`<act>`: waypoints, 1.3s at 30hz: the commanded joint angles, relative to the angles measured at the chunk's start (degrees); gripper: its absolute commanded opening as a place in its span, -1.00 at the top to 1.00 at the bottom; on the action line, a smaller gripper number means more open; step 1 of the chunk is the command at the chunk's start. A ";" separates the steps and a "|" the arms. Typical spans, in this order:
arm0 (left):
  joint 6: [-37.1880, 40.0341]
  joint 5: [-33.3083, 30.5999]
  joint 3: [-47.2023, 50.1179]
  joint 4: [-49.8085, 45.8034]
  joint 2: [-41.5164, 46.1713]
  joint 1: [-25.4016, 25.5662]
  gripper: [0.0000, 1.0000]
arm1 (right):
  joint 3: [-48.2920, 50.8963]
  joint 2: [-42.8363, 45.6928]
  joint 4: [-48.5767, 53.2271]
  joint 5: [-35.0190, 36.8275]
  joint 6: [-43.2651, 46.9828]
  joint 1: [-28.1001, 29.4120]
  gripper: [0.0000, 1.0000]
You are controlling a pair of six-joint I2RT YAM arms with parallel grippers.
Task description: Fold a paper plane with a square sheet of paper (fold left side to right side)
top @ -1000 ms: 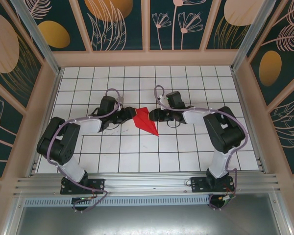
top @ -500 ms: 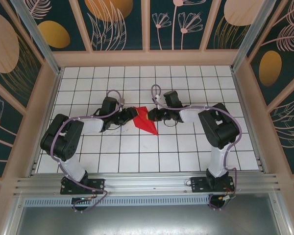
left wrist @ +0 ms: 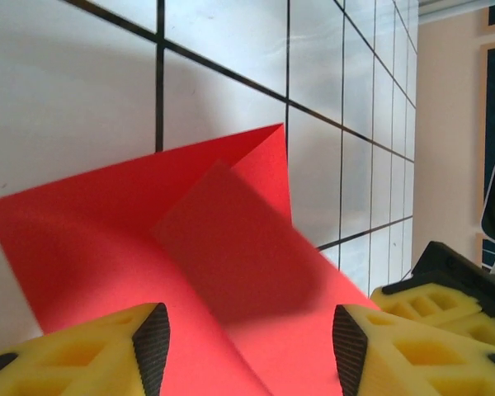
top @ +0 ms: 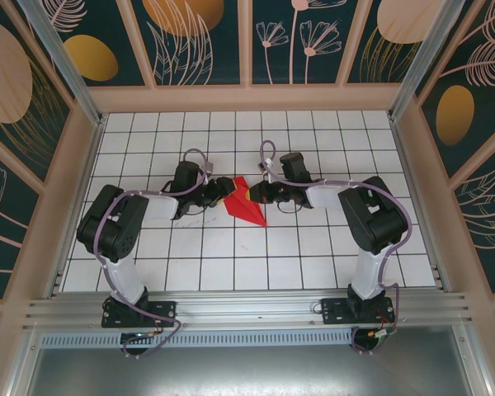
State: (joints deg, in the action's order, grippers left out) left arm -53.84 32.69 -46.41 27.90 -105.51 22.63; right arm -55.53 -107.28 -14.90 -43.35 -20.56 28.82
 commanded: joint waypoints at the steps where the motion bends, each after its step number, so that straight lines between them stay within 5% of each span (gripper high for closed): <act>1: -0.86 1.85 -2.07 4.03 -1.93 0.31 -0.07 | 0.43 1.24 -2.14 -1.86 -0.76 -0.25 1.00; 6: -1.32 2.30 -3.07 5.38 -4.15 0.35 0.09 | 0.51 0.98 -1.89 -1.51 -1.24 -0.45 0.92; 14: -1.03 2.63 -3.81 6.99 -5.05 0.31 0.35 | 1.16 3.22 1.07 4.23 -0.22 -1.76 0.43; 24: 1.62 3.24 -6.47 5.95 -4.99 0.39 0.66 | 7.26 16.78 4.00 15.48 3.79 -5.18 0.04; 32: 2.80 3.24 -8.09 5.45 -5.91 0.31 0.88 | 11.40 20.54 1.01 12.14 2.31 -6.99 -0.02; 39: 5.49 -1.08 -7.64 -1.50 -2.96 0.30 0.51 | 13.88 21.87 0.01 11.36 1.27 -8.05 -0.08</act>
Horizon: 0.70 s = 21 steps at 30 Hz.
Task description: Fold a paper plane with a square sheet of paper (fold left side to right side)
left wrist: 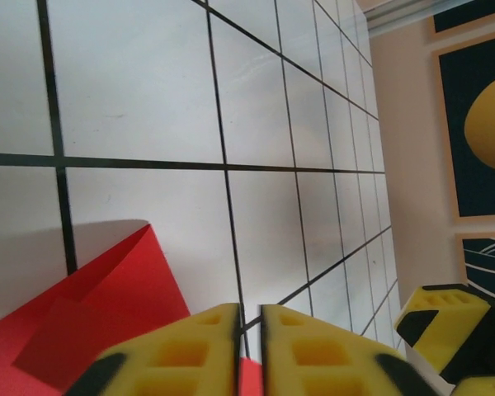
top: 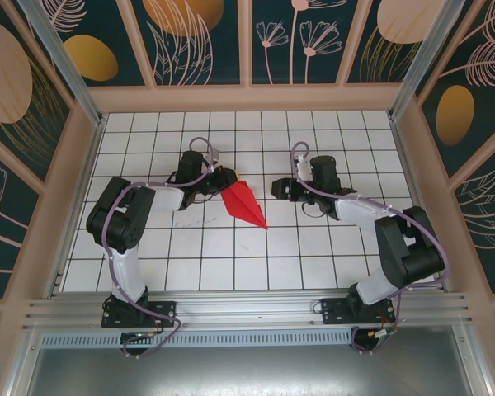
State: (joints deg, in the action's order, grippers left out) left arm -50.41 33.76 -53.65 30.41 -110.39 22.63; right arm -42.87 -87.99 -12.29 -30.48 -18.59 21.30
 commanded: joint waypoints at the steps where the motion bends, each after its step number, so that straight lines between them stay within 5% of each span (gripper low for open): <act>1: 2.27 -3.33 -0.24 -6.15 2.62 0.31 0.42 | 1.42 2.74 -2.59 -1.52 -0.79 -0.64 -0.09; 12: 1.89 -8.40 3.53 -10.89 7.94 0.38 -0.02 | -4.29 -6.37 -2.92 -7.10 0.94 2.83 -0.12; 21: -1.09 -4.24 2.24 -8.63 2.01 0.39 -0.07 | -8.05 -12.82 -4.28 -7.44 0.62 5.88 -0.10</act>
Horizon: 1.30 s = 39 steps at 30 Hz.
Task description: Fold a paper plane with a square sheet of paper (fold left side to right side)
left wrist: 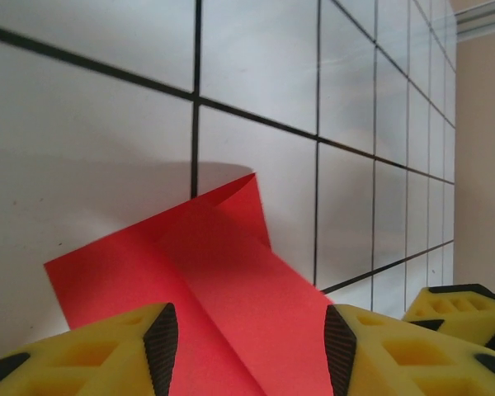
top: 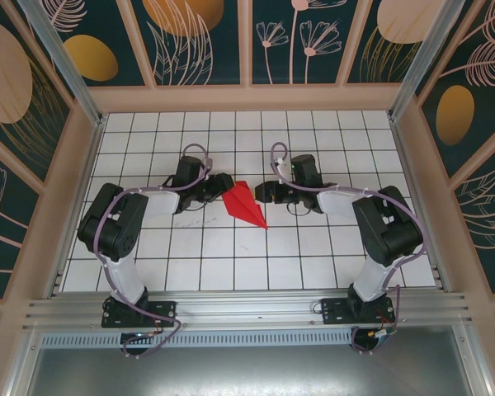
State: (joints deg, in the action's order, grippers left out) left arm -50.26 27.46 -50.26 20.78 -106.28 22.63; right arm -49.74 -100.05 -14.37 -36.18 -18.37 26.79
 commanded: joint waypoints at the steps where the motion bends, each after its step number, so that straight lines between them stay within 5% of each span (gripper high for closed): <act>1: -1.61 2.86 -1.41 1.82 -2.68 0.39 -0.07 | -1.16 -0.71 -2.20 -1.63 0.35 0.38 -0.10; 16: -3.92 7.88 -4.60 9.32 -7.22 0.84 0.21 | 1.51 3.03 -0.78 -0.55 0.72 -0.69 -0.10; 29: -1.18 9.80 -9.37 10.86 -6.51 1.19 0.89 | 13.64 13.35 -11.47 -5.52 -7.35 -6.35 -0.16; 34: 3.79 9.56 -12.39 5.86 0.42 1.20 0.99 | 19.60 20.65 -18.05 -8.06 -12.13 -11.30 -0.32; 39: 8.65 12.13 -17.05 1.72 7.71 1.19 1.00 | 23.19 27.01 -26.33 -10.62 -18.35 -15.80 -0.73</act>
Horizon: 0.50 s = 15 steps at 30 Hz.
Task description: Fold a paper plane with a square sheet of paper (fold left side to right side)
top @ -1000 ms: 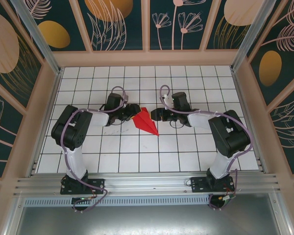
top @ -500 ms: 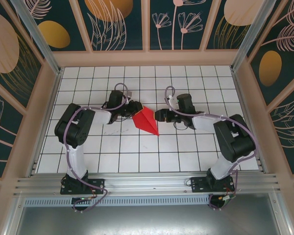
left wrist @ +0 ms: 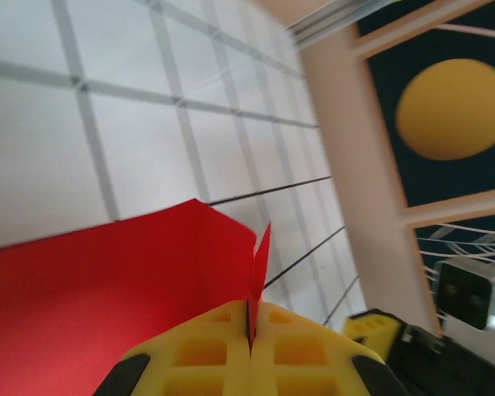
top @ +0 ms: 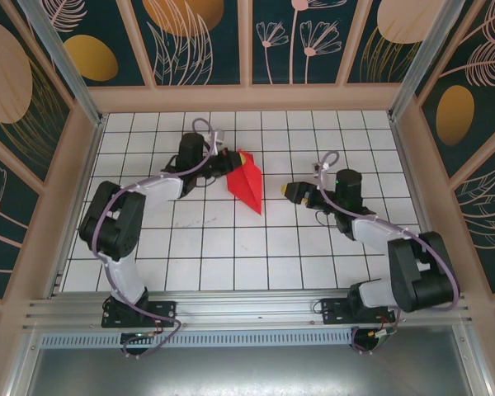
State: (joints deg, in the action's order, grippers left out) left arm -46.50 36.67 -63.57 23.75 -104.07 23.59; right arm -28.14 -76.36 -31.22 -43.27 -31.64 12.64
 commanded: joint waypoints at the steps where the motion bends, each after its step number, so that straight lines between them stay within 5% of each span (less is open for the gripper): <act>1: 5.58 3.76 -4.50 -1.53 7.27 0.22 1.00 | 2.08 4.24 -11.37 -3.66 -6.41 -2.11 -0.82; 3: 6.88 6.29 -6.26 -1.86 9.58 0.23 1.00 | 2.97 5.99 -16.16 -3.87 -9.42 -2.65 -0.98; 15: 3.57 18.80 -7.99 6.70 15.33 0.23 1.00 | -3.91 2.89 -29.11 -11.53 -10.45 2.58 -0.98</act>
State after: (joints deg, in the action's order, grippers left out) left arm -42.06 51.03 -71.68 26.55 -90.59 23.59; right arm -28.51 -71.70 -53.82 -51.13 -42.50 13.54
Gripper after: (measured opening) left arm 0.068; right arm 0.990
